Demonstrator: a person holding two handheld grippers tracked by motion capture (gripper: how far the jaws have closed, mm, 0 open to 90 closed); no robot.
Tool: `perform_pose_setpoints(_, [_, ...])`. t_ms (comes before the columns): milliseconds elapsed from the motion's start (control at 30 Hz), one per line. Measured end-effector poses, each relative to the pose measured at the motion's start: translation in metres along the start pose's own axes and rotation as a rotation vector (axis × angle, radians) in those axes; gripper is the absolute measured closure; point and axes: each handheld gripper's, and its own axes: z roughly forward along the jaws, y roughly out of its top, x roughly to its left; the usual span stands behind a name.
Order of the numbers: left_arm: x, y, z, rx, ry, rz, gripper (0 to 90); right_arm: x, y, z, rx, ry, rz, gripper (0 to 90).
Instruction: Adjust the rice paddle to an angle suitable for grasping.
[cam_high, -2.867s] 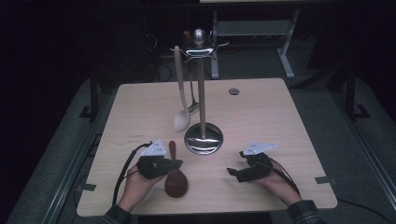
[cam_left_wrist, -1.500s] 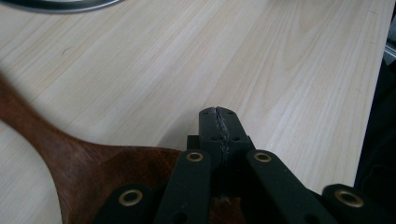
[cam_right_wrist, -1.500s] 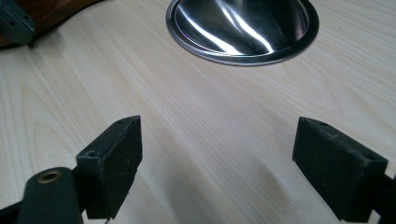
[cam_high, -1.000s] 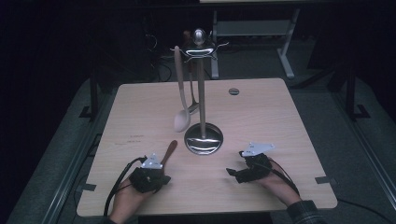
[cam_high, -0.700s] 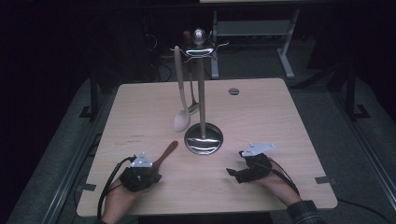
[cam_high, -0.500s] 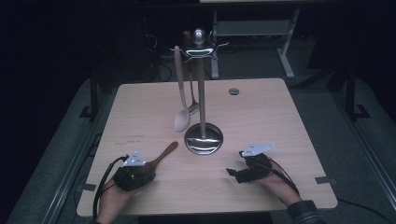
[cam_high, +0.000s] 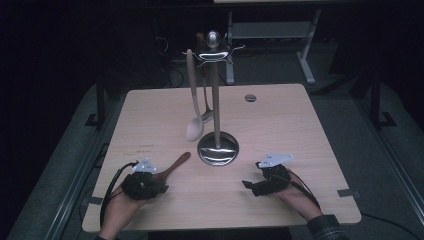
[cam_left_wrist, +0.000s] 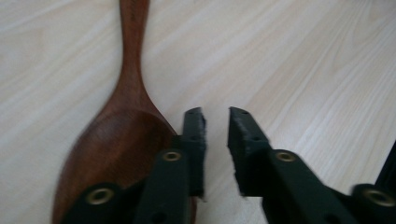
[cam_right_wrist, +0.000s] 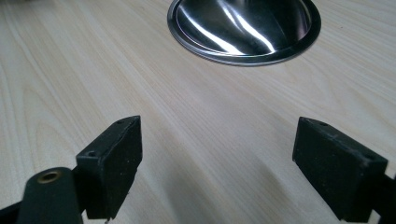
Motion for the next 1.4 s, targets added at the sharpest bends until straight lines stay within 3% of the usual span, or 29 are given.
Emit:
perform_pose_setpoints(33, [0.002,0.004,0.000,0.016,-0.011,-0.011,68.9,0.000,0.000,0.000,0.001,-0.001,-0.002,15.6])
perform_pose_setpoints(67, [0.005,0.009,-0.001,0.053,-0.008,0.002,64.6,0.000,0.000,0.000,0.002,-0.001,-0.001,15.6])
perform_pose_setpoints(200, [0.014,0.025,-0.003,0.085,0.012,0.015,57.3,0.001,0.000,0.001,0.005,0.001,0.001,15.6])
perform_pose_setpoints(300, [0.021,0.037,-0.001,0.101,0.036,0.024,57.4,0.001,0.000,0.002,0.008,0.003,0.000,15.6])
perform_pose_setpoints(500, [0.038,0.059,0.016,0.195,0.043,0.034,60.1,0.000,0.000,0.001,0.006,0.003,0.000,15.7])
perform_pose_setpoints(700, [0.040,0.076,0.035,0.286,0.047,0.030,61.3,0.000,0.000,0.002,0.009,0.006,0.000,15.7])
perform_pose_setpoints(800, [0.041,0.079,0.044,0.308,0.056,0.022,63.7,0.001,0.000,0.001,0.011,0.007,0.004,15.7])
perform_pose_setpoints(1067, [0.041,0.080,0.055,0.356,0.097,0.053,68.6,0.001,0.000,0.001,0.012,0.009,0.004,15.7])
perform_pose_setpoints(1400, [0.042,0.077,0.059,0.355,0.109,0.045,73.7,0.001,0.000,0.001,0.012,0.012,-0.001,15.7])
